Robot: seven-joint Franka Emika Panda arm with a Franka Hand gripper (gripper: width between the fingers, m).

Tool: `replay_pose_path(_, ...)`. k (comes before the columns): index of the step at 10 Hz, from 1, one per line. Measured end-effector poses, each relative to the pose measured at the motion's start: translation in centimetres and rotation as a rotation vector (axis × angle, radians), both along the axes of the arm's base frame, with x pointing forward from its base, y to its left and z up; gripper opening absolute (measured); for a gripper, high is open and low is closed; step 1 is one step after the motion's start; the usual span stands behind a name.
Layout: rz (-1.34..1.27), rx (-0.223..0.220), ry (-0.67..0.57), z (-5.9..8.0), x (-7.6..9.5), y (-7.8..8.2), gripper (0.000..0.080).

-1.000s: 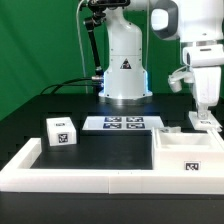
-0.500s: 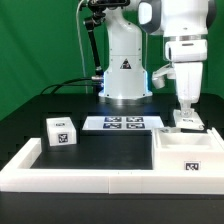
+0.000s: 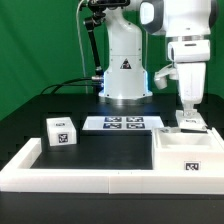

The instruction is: Assemble cabinet

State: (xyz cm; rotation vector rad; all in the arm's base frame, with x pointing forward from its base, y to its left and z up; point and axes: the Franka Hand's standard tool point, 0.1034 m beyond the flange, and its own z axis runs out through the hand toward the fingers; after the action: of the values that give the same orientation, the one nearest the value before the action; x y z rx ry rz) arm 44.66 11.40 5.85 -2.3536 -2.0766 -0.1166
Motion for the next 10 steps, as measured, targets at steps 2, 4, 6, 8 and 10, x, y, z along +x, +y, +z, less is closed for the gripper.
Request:
replay_pose_path(2,-0.007,0.006,-0.005,0.03,0.55,0.53,0.007)
replay_pose_path(4,-0.01,0.009,-0.005,-0.15,0.79,0.73,0.007)
replay_pose_path(6,-0.012,0.009,-0.001,-0.34,0.73,0.64,0.007)
replay_pose_path(8,-0.016,0.009,-0.003,-0.28,1.04,0.49,0.007)
replay_pose_path(10,-0.024,0.008,-0.002,-0.23,1.27,0.39,0.007)
